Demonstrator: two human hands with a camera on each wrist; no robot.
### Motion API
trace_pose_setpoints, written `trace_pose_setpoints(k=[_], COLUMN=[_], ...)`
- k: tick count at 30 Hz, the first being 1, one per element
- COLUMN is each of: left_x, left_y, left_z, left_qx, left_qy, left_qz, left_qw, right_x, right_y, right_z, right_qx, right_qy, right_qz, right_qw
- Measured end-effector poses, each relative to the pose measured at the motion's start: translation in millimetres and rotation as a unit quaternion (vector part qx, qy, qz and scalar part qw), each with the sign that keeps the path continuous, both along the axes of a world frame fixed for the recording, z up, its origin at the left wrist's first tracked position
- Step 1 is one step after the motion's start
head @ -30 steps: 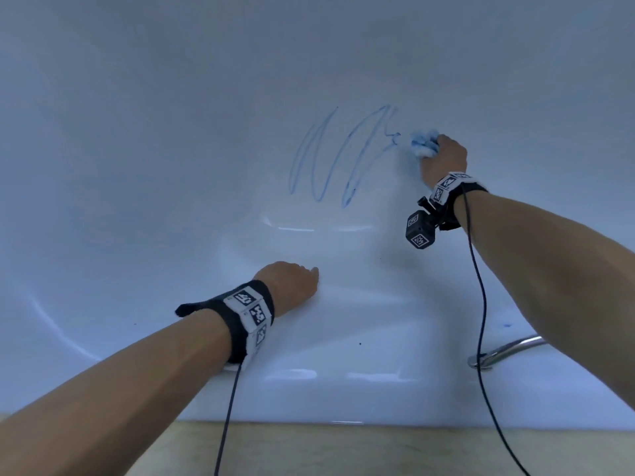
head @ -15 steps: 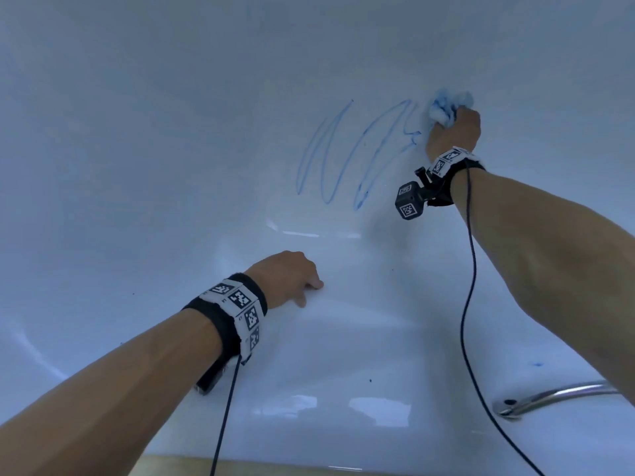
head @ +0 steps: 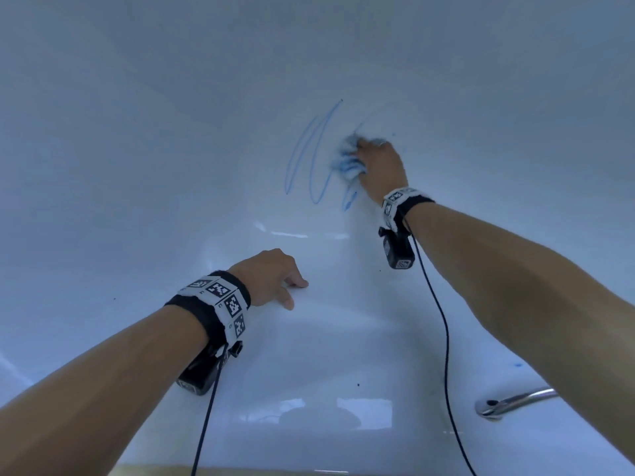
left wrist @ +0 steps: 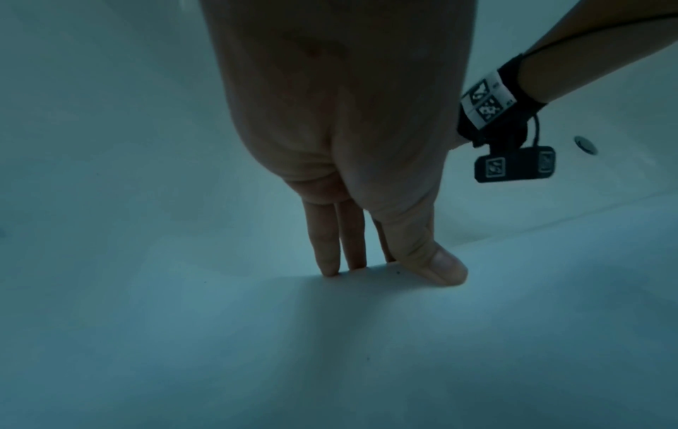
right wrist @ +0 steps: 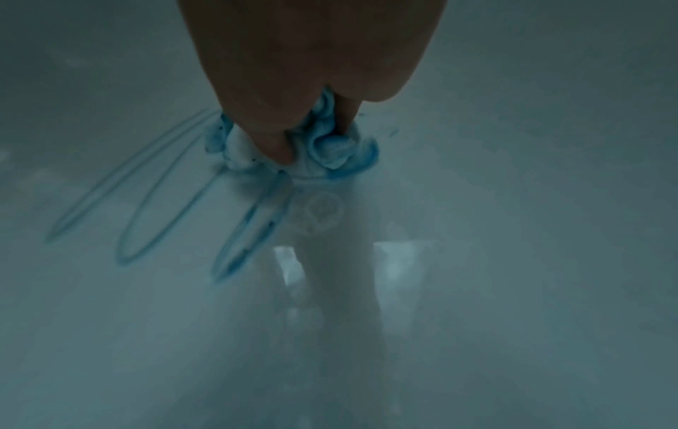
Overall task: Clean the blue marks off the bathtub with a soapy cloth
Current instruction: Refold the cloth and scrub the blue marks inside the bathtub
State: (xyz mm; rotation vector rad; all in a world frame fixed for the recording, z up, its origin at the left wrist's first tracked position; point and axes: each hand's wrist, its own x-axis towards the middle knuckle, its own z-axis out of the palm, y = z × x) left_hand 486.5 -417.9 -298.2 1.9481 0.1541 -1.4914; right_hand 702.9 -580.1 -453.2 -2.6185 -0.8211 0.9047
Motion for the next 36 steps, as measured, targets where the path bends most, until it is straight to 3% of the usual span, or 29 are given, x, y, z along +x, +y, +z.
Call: trace_pose_setpoints(k=[3, 5, 7, 10, 12, 14, 16, 18, 20, 21, 23, 25, 28, 30, 31, 34, 36], left_x=[5.5, 6.9, 7.2, 9.2, 11.8, 12.8, 13.1, 14.5, 16.7, 18.4, 19.8, 18.2, 14.9, 14.9, 14.8, 16.1, 16.8], left_y=[-0.7, -1.8, -2.2, -2.1, -3.2, -3.1, -2.4, -3.4, -5.4, -6.8, -7.8, -7.0, -5.0, -3.8, -4.1, -3.9, -4.2], left_z=[0.0, 0.6, 0.6, 0.0, -0.9, -2.3, -3.6, -2.8, -1.5, -0.5, 1.7, 2.3, -0.5, -4.3, -5.4, -5.9, -4.4], left_qx=[-0.004, -0.005, -0.002, -0.003, -0.004, -0.004, -0.005, -0.006, -0.007, -0.007, -0.007, -0.009, -0.012, -0.015, -0.019, -0.023, -0.024], left_qy=[0.004, 0.010, 0.007, 0.002, -0.003, -0.005, 0.000, 0.003, 0.005, 0.005, 0.005, 0.004, -0.010, -0.013, -0.012, -0.010, -0.007], left_qz=[-0.016, -0.015, -0.020, -0.023, -0.028, -0.029, -0.029, -0.043, -0.047, -0.054, -0.066, -0.059, -0.050, -0.046, -0.048, -0.052, -0.056], left_qw=[1.000, 1.000, 1.000, 1.000, 1.000, 1.000, 1.000, 0.999, 0.999, 0.999, 0.998, 0.998, 0.999, 0.999, 0.999, 0.998, 0.998], right_x=[0.1, 15.4, 48.2, 104.0, 119.7, 102.4, 68.4, 33.5, 0.2, -13.3, -25.8, -9.6, 47.9, 77.1, 80.6, 39.1, -5.1], right_y=[-3.2, -4.8, -4.8, -18.1, -32.3, -41.9, -44.6, -45.5, -42.5, -40.3, -36.0, -26.7, -15.1, -8.7, -3.5, 13.6, 6.3], right_z=[10.4, 22.4, 30.1, 29.9, 23.3, 12.5, 1.2, -2.8, 3.0, 10.9, 19.9, 25.6, 22.1, 21.5, 24.9, 22.0, 9.7], right_qx=[-0.016, 0.022, 0.049, 0.045, 0.019, 0.005, 0.039, 0.055, 0.033, 0.005, -0.020, -0.024, -0.029, -0.048, -0.061, -0.042, -0.013], right_qy=[0.056, 0.056, -0.013, -0.127, -0.117, -0.071, -0.051, -0.009, 0.061, 0.104, 0.112, 0.081, -0.012, -0.066, -0.074, -0.061, 0.006], right_qz=[0.148, 0.166, 0.079, -0.045, -0.117, -0.169, -0.165, -0.092, 0.045, 0.119, 0.262, 0.311, 0.141, -0.044, -0.088, -0.078, 0.016], right_qw=[0.987, 0.984, 0.996, 0.990, 0.986, 0.983, 0.984, 0.994, 0.997, 0.987, 0.958, 0.947, 0.989, 0.996, 0.991, 0.994, 1.000])
